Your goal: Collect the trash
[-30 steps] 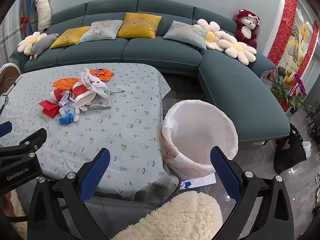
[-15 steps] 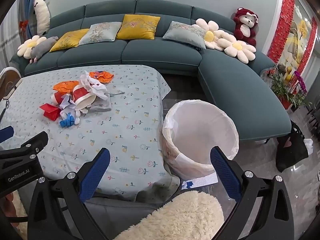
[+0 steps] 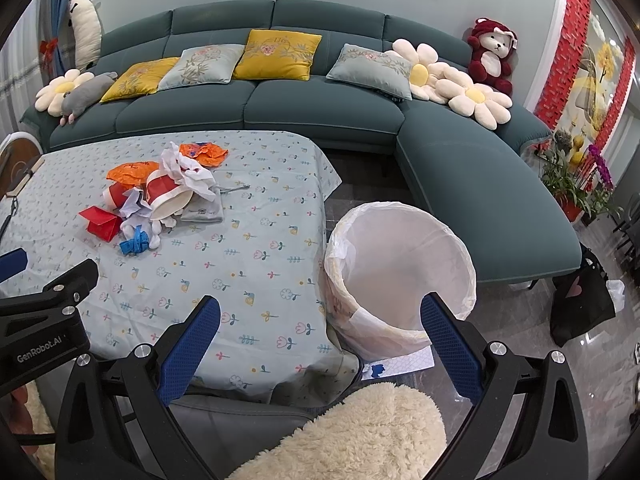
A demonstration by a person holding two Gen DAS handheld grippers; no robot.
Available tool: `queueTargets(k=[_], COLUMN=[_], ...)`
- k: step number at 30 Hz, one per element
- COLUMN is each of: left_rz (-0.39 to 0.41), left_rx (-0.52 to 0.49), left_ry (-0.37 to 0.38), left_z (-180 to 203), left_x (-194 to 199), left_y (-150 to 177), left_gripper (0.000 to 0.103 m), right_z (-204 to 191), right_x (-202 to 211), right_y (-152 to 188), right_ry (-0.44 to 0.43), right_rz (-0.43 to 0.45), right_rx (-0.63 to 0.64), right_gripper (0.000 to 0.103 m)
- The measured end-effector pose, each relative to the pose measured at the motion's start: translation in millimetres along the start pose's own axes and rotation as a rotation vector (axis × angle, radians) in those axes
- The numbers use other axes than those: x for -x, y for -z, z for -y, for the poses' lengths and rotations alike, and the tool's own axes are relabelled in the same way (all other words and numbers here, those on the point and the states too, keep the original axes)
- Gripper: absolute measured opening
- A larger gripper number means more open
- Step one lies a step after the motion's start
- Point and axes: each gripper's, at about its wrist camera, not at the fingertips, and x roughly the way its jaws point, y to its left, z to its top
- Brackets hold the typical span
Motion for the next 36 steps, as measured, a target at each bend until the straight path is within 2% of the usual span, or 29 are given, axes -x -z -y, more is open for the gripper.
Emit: queueTargets(k=[13,27,36], left_rz=[0.031,-0.001,0.008], left_rx=[-0.048,0.004,0.012], left_ry=[-0.003,-0.001,0.003], left_z=[6.5,-3.1,-3.3], left_x=[5.2,-1.7,0.9], left_y=[0.6,3.4,1.3], left_gripper=[0.096,0.095,0.095], right_z=[0.4,1.5,0.7], right_x=[0.9,-0.4,-0.1], right_y=[0.0,-1.0,-0.6], right_ry=[0.001,-0.002,0.000], right_rz=[0.003,0.000,0.001], right_rx=[0.001,0.000,0.001], right_gripper=[0.096,0.096,0.096])
